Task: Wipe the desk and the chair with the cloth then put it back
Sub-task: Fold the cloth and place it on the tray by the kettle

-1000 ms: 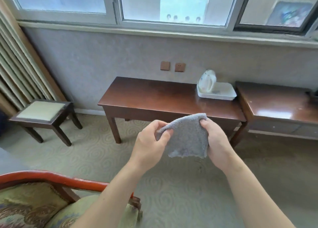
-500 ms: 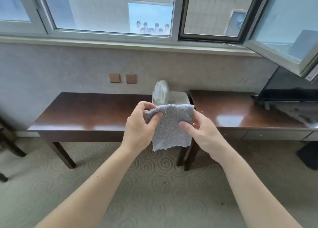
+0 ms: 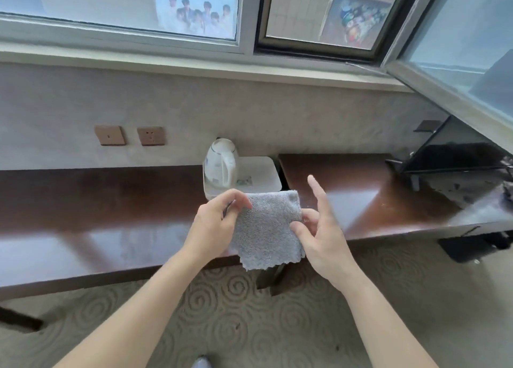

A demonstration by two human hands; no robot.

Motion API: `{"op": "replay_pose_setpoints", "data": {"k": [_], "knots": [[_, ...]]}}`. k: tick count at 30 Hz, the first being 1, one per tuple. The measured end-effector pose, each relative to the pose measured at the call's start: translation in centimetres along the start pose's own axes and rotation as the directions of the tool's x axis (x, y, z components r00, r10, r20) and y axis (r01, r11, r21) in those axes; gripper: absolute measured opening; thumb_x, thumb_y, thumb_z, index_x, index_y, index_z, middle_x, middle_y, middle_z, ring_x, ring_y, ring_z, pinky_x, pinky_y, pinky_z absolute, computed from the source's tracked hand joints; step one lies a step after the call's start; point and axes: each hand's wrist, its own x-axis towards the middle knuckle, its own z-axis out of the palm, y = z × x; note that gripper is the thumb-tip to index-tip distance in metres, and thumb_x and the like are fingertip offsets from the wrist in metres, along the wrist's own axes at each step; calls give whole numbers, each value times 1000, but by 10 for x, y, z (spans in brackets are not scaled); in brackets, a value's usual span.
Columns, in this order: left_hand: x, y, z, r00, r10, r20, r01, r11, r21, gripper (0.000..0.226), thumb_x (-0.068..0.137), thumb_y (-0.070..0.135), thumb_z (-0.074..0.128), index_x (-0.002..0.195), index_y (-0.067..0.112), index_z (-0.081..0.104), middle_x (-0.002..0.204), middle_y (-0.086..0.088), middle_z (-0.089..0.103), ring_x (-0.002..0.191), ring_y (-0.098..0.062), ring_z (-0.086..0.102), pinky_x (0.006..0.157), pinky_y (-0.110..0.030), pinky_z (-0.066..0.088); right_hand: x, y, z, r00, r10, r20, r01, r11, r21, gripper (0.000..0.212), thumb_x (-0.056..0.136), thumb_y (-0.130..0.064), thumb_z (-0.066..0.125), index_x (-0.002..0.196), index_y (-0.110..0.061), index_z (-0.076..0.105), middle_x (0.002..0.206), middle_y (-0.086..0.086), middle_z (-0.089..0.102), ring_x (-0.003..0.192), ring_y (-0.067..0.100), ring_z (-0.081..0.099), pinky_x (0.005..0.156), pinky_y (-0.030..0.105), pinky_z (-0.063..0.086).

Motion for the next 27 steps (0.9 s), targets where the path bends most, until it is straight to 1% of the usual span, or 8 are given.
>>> {"op": "replay_pose_setpoints", "data": {"k": [4, 6, 10, 12, 14, 18, 23, 27], "knots": [[70, -8, 9, 992, -25, 127, 23, 1000, 15, 26, 101, 21, 55, 92, 41, 69, 69, 12, 63, 50, -7, 41, 51, -16, 35, 55, 19, -2, 994, 56, -95, -62, 996, -59, 40, 95, -7, 58, 112, -42, 50, 92, -1, 65, 81, 31, 63, 75, 36, 51], [98, -8, 15, 984, -35, 174, 32, 999, 24, 18, 95, 24, 64, 98, 41, 69, 82, 20, 69, 65, -7, 58, 62, -16, 45, 83, 29, -5, 991, 82, -108, -93, 991, -99, 31, 95, -8, 58, 104, -39, 58, 94, 0, 65, 81, 25, 61, 73, 26, 49], [151, -22, 34, 973, -16, 229, -22, 986, 164, 28, 90, 27, 72, 115, 36, 65, 90, 4, 70, 79, -10, 60, 73, -16, 44, 141, 55, -9, 991, 111, -74, -120, 983, -141, 34, 96, -6, 55, 116, -32, 63, 110, -17, 67, 100, -1, 60, 85, 9, 44], [177, -33, 45, 972, -25, 235, -25, 978, 205, 32, 90, 26, 72, 121, 32, 63, 87, 8, 66, 76, -5, 56, 70, -10, 41, 170, 71, -10, 993, 110, -38, -115, 978, -172, 38, 96, -4, 54, 125, -28, 61, 122, -20, 63, 113, -4, 56, 98, 12, 41], [199, -45, 56, 968, -55, 243, -6, 970, 242, 38, 91, 25, 71, 128, 28, 61, 104, 16, 64, 87, 0, 57, 76, -2, 37, 198, 91, -9, 991, 126, 32, -117, 972, -206, 43, 96, -3, 53, 133, -24, 58, 129, -15, 60, 117, 0, 55, 103, 18, 41], [237, -76, 78, 957, -144, 250, 52, 939, 340, 51, 94, 23, 69, 141, 21, 51, 133, 10, 56, 115, 1, 47, 90, 5, 24, 250, 134, -4, 970, 142, 198, -93, 967, -238, 52, 97, -5, 52, 144, -26, 47, 130, -16, 51, 97, -9, 50, 99, 19, 40], [278, -121, 112, 946, -272, 176, 176, 887, 428, 53, 95, 21, 67, 143, 14, 48, 139, -3, 54, 132, -14, 46, 103, -11, 24, 298, 187, 13, 913, 192, 359, -111, 966, -235, 59, 98, -7, 51, 151, -29, 36, 130, -18, 46, 89, -13, 48, 90, 8, 35], [292, -147, 137, 913, -359, 194, 234, 850, 472, 61, 95, 20, 65, 149, 13, 38, 144, -7, 46, 135, -19, 45, 112, -25, 32, 327, 222, 23, 872, 278, 402, -175, 945, -275, 61, 99, -6, 48, 154, -28, 32, 144, -10, 42, 103, -2, 51, 108, 25, 38]]}}
